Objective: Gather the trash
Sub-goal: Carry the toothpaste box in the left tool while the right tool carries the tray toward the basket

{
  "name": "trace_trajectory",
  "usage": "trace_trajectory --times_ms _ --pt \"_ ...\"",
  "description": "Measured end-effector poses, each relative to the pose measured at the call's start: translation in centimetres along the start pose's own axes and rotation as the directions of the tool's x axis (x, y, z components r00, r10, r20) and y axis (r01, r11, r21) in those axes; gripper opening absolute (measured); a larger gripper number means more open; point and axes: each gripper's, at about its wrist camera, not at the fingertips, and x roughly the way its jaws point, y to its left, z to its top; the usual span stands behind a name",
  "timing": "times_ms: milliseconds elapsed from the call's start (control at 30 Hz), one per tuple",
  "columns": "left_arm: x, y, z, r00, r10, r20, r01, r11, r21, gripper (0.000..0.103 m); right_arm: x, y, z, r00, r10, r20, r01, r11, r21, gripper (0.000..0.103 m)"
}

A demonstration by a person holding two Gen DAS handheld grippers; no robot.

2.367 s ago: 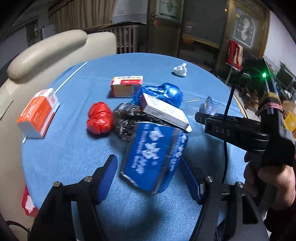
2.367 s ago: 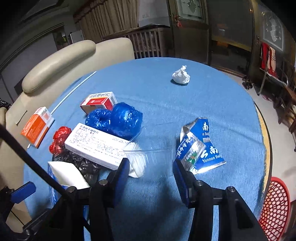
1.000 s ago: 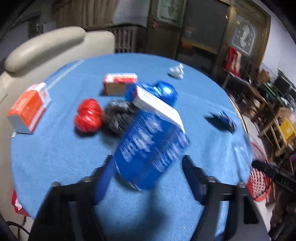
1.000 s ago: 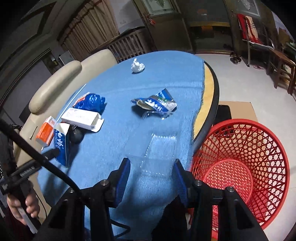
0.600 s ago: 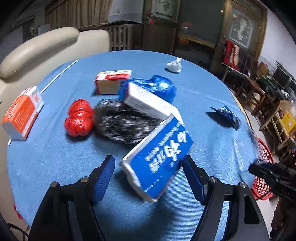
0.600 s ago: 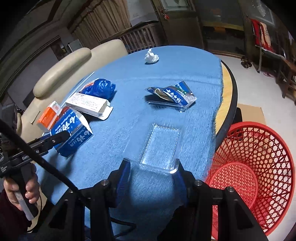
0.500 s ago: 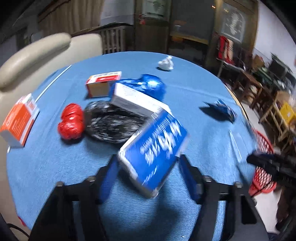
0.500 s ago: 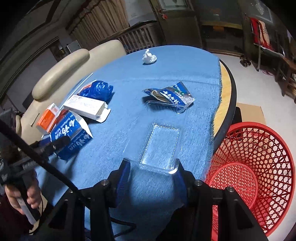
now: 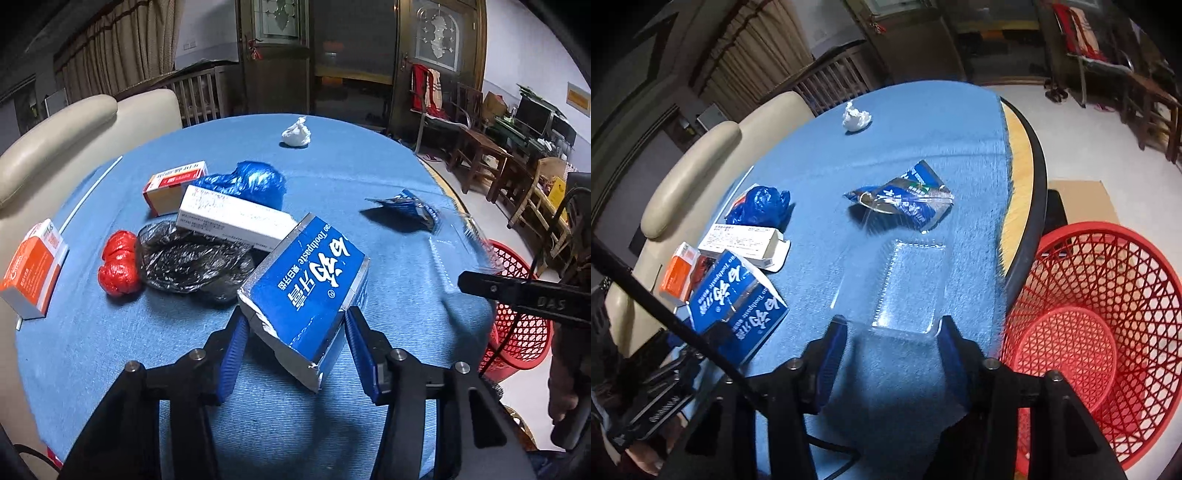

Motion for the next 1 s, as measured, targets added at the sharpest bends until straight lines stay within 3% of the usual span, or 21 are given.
trace_trajectory --times_ms 67,233,333,400,433,467,533,633,800,900,933,967,1000 --pt "-0.2 -0.6 0.2 1.0 -0.001 0.005 0.0 1.0 0.012 0.055 0.0 0.0 -0.2 1.0 -0.019 0.002 0.019 1.0 -0.024 0.029" --pt "-0.6 -2.5 0.8 1.0 0.003 0.024 -0.004 0.998 0.061 0.055 -0.7 -0.9 -0.7 1.0 -0.023 0.01 0.023 0.999 -0.029 0.028" --pt "-0.7 -2.8 1.0 1.0 0.0 0.026 -0.002 0.998 0.064 0.055 -1.3 -1.7 -0.7 0.998 0.062 -0.012 -0.062 0.998 0.011 0.03" --pt "-0.6 -2.5 1.2 1.0 0.004 0.025 -0.006 0.999 0.053 0.055 -1.8 -2.3 -0.6 0.994 0.104 -0.022 -0.103 0.993 0.05 0.044" --pt "-0.7 -2.4 1.3 1.0 0.005 0.025 -0.006 0.999 0.043 0.055 -2.0 -2.7 -0.6 0.992 0.125 -0.021 -0.123 0.99 0.073 0.07" --pt "-0.7 -2.2 1.4 1.0 0.007 0.027 -0.008 0.999 0.037 0.055 -2.3 -2.9 -0.5 0.989 0.145 -0.009 -0.143 0.985 0.096 0.08" --pt "-0.9 -2.0 1.5 0.999 0.011 0.033 -0.012 1.0 0.029 0.055 -3.1 -3.5 -0.2 0.983 0.182 0.028 -0.184 0.973 0.139 0.08" --pt "-1.2 -2.0 1.6 0.999 0.008 0.039 -0.009 1.0 0.019 0.055 -3.4 -3.1 1.2 0.983 0.181 0.024 -0.183 0.971 0.151 0.08" --pt "-1.7 -2.0 1.6 0.998 0.013 0.055 -0.014 1.0 0.02 0.055 -2.0 -1.4 3.8 0.993 0.12 -0.004 -0.117 0.977 0.179 0.08" --pt "-2.0 -1.7 1.6 0.998 0.014 0.058 -0.015 1.0 0.013 0.055 -0.1 0.1 4.7 0.999 0.003 -0.041 0.004 0.984 0.177 0.078" --pt "-2.2 -1.6 1.6 0.998 0.013 0.061 -0.013 1.0 0.009 0.055 0.8 0.6 4.8 0.996 -0.069 -0.053 0.077 0.984 0.161 0.076" --pt "-2.3 -1.5 1.6 0.998 0.012 0.063 -0.012 1.0 0.007 0.055 1.4 0.8 4.9 0.992 -0.113 -0.062 0.121 0.983 0.14 0.065" --pt "-2.4 -1.5 1.7 0.998 0.011 0.067 -0.012 1.0 0.007 0.055 1.9 1.0 4.9 0.991 -0.126 -0.054 0.131 0.985 0.109 0.063"
